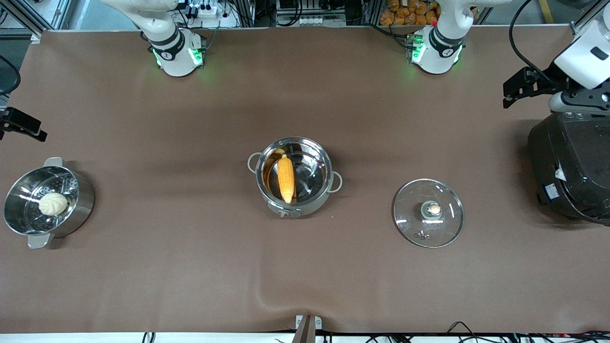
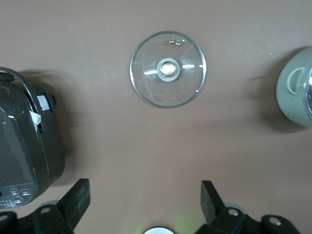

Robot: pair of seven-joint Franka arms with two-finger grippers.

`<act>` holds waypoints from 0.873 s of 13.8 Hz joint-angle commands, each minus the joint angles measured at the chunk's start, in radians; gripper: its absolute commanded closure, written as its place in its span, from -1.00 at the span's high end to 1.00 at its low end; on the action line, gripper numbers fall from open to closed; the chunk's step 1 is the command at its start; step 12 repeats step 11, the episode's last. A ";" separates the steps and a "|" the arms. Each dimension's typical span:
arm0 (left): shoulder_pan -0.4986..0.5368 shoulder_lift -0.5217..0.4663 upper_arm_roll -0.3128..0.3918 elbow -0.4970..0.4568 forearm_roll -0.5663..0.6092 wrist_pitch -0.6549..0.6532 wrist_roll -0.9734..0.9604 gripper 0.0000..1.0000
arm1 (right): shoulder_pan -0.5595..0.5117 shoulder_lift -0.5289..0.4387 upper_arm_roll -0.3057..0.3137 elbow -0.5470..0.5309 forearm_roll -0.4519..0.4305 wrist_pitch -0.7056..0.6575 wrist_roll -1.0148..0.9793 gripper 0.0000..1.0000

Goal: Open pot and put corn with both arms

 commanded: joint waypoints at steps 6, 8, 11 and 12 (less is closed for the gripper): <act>0.004 0.005 0.000 0.024 -0.010 -0.036 0.036 1.00 | -0.010 -0.047 0.016 -0.057 -0.009 0.013 0.005 1.00; 0.004 0.005 0.002 0.024 -0.010 -0.036 0.037 1.00 | -0.009 -0.050 0.018 -0.062 -0.009 0.015 0.006 1.00; 0.002 0.005 0.000 0.024 -0.022 -0.036 0.028 1.00 | -0.010 -0.050 0.018 -0.062 -0.007 0.013 0.005 1.00; 0.002 0.005 0.000 0.024 -0.022 -0.036 0.028 1.00 | -0.010 -0.050 0.018 -0.062 -0.007 0.013 0.005 1.00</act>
